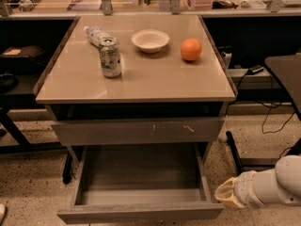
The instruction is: Close middle drawer
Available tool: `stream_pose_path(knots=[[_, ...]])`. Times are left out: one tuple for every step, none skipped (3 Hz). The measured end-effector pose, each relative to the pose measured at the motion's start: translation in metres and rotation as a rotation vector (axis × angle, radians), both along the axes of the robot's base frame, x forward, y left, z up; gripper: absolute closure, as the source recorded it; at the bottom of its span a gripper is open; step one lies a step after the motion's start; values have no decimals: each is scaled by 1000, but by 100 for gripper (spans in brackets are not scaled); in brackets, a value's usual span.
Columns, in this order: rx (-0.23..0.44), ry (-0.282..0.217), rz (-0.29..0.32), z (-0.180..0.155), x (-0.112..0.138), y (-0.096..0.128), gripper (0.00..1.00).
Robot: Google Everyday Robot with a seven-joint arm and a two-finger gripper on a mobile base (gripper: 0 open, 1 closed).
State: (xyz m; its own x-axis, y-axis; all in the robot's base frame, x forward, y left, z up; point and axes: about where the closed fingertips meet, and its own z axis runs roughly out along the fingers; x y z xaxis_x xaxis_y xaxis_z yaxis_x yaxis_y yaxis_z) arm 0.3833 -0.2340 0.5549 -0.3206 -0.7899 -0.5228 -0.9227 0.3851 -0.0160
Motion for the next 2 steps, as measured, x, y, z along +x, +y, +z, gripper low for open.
stream_pose_path(knots=[[-1,5,2,-2,-1,2,100],[43,91,10,-43,-17,24,100]])
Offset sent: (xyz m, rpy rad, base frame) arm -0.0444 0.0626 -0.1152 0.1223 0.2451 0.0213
